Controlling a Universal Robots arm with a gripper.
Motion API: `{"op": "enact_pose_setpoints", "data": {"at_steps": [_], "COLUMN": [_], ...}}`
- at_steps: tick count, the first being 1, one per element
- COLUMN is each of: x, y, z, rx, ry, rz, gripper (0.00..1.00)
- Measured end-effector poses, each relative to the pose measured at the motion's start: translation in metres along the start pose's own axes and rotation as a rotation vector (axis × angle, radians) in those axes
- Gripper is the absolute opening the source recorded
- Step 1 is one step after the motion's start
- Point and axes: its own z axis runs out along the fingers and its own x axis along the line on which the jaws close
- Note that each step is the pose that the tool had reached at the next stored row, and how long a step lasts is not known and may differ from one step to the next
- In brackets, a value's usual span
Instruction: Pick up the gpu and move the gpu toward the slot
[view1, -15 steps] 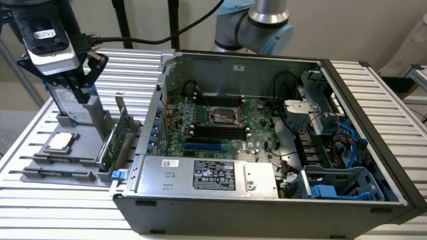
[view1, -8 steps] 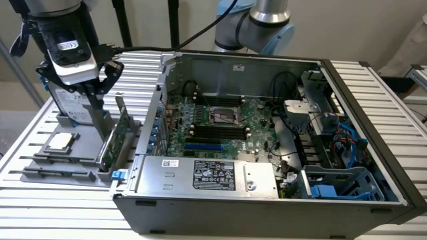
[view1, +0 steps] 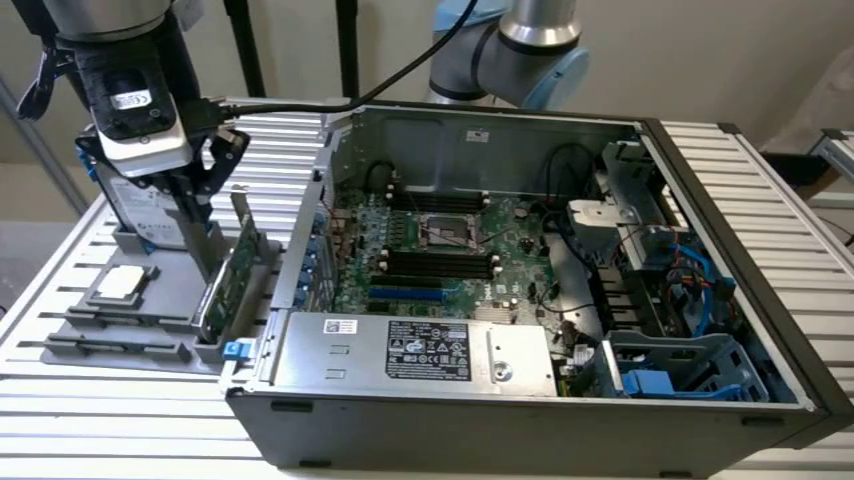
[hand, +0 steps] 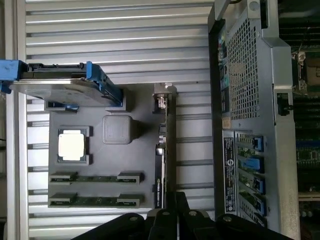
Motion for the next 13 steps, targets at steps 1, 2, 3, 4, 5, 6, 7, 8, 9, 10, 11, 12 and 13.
{"op": "enact_pose_setpoints", "data": {"at_steps": [1, 2, 3, 4, 5, 6, 7, 8, 9, 10, 11, 12, 13], "x": [0.0, 0.0, 0.0, 0.0, 0.0, 0.0, 0.0, 0.0, 0.0, 0.0, 0.0, 0.0, 0.0], "y": [0.0, 0.0, 0.0, 0.0, 0.0001, 0.0002, 0.0003, 0.0005, 0.0007, 0.0008, 0.0008, 0.0008, 0.0008], "z": [0.0, 0.0001, 0.0001, 0.0001, 0.0004, 0.0006, 0.001, 0.0018, 0.0035, 0.0054, 0.0072, 0.009, 0.0109], "rx": [0.0, -0.0001, -0.0001, -0.0001, -0.0002, -0.0002, 0.0001, 0.0003, 0.0008, 0.0012, 0.0018, 0.0021, 0.0025], "ry": [0.0, -0.0001, -0.0001, -0.0001, -0.0002, -0.0003, -0.0002, 0.0, -0.0002, -0.0002, -0.0004, -0.0005, -0.0006], "rz": [0.0, 0.0, 0.0, 0.0, 0.0, 0.0, 0.0, 0.0, 0.0, 0.001, 0.002, 0.005, 0.008], "gripper": [0.24, 0.24, 0.3, 0.36, 0.36, 0.42, 0.47, 0.47, 0.54, 0.54, 0.54, 0.54, 0.54]}}
